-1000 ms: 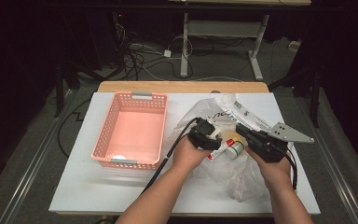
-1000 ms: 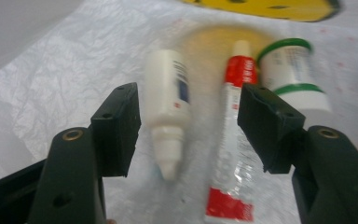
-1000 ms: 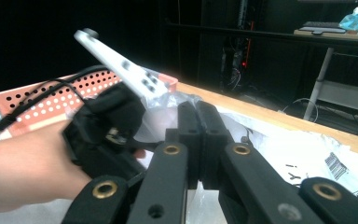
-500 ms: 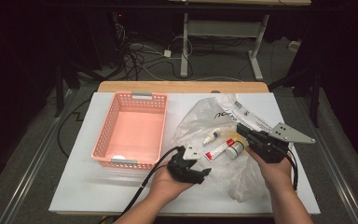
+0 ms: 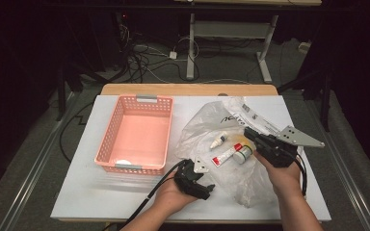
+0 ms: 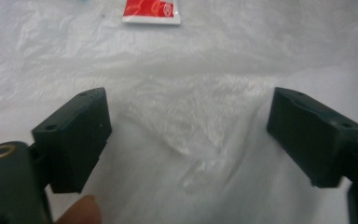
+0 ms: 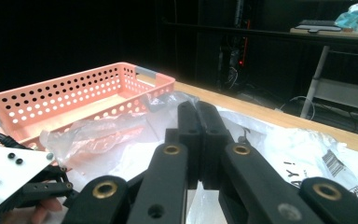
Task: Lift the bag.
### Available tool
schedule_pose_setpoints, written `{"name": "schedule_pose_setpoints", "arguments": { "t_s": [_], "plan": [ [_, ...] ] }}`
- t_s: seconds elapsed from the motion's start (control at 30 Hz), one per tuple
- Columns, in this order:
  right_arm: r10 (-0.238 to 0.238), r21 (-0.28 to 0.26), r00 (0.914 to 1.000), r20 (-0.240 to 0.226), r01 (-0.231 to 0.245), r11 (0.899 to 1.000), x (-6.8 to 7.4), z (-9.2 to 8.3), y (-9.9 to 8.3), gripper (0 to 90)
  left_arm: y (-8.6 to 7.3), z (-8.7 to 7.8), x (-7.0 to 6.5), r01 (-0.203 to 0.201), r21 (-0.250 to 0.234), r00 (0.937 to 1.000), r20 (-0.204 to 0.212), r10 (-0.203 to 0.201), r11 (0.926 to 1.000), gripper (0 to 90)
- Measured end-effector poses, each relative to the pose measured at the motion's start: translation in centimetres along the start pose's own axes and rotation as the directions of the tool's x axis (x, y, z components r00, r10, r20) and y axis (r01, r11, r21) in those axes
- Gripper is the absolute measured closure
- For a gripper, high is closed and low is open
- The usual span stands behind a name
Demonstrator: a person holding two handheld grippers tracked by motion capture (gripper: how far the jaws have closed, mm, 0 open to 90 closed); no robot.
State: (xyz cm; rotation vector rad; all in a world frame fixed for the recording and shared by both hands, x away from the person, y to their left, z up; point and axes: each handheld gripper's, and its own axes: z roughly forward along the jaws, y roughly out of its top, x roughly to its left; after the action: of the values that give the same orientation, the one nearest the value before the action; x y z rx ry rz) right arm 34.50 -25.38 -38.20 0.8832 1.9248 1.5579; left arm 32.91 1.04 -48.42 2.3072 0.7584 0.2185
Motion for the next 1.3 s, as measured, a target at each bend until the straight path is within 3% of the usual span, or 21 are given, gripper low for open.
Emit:
{"name": "schedule_pose_setpoints", "arguments": {
  "t_s": [0.1,0.2,0.33,0.57,0.67,0.7,0.83,0.97,1.1,1.2,1.23,1.3],
  "plan": [
    [-0.002,0.003,1.0,0.0,0.002,1.0,0.0,0.1,0.0,90.0,-0.1,-0.1,-0.2,-0.021,-0.021,0.9997,0.012,0.021,0.9996,32.2],
    [-0.011,0.006,0.9999,-0.003,0.011,1.0,0.2,0.2,-0.1,90.0,-0.1,-0.2,-0.4,-0.029,-0.035,0.9993,0.021,0.03,0.999,55.0],
    [-0.015,0.011,0.9999,-0.008,0.015,1.0,0.4,0.2,-0.1,90.0,-0.1,-0.2,-0.1,0.018,-0.046,0.9998,-0.001,-0.018,0.9988,87.9],
    [-0.016,0.015,0.9998,-0.009,0.016,1.0,0.5,0.2,-0.3,90.0,-0.4,-0.5,-0.1,0.029,-0.077,0.9995,-0.009,-0.03,0.9966,89.1],
    [-0.015,0.003,0.9999,-0.004,0.015,1.0,0.5,0.0,-0.2,90.0,-0.9,-1.4,0.4,0.085,-0.176,0.9963,0.002,-0.086,0.9808,89.1],
    [-0.016,-0.001,0.9999,-0.001,0.016,1.0,0.5,0.0,-0.1,90.0,-1.0,-1.6,0.5,0.086,-0.195,0.996,-0.005,-0.089,0.977,89.1],
    [-0.017,-0.027,0.9998,0.006,0.017,0.999,0.6,0.0,0.1,90.0,-0.3,-3.5,0.7,0.075,-0.32,0.995,-0.039,-0.092,0.9445,89.1],
    [-0.016,-0.05,0.9999,0.004,0.016,0.999,0.7,0.0,0.8,90.0,1.4,-5.8,1.0,0.047,-0.427,0.9924,-0.083,-0.091,0.9029,89.1],
    [-0.015,-0.096,0.9995,0.027,0.017,0.995,0.8,0.1,1.9,90.0,3.0,-7.4,1.4,0.026,-0.525,0.9894,-0.108,-0.097,0.851,89.1],
    [-0.014,-0.129,0.9988,0.046,0.02,0.992,0.7,0.5,2.8,90.0,4.5,-8.2,1.6,-0.005,-0.573,0.9867,-0.136,-0.089,0.8196,89.1],
    [-0.024,-0.135,0.9985,0.05,0.03,0.99,0.6,0.6,3.0,90.0,5.1,-8.7,1.8,-0.013,-0.605,0.985,-0.145,-0.095,0.7958,89.1],
    [-0.017,-0.152,0.9978,0.064,0.027,0.988,0.4,1.0,3.9,90.0,6.4,-9.6,2.2,-0.023,-0.642,0.9832,-0.153,-0.099,0.7662,89.1]
  ]
}}
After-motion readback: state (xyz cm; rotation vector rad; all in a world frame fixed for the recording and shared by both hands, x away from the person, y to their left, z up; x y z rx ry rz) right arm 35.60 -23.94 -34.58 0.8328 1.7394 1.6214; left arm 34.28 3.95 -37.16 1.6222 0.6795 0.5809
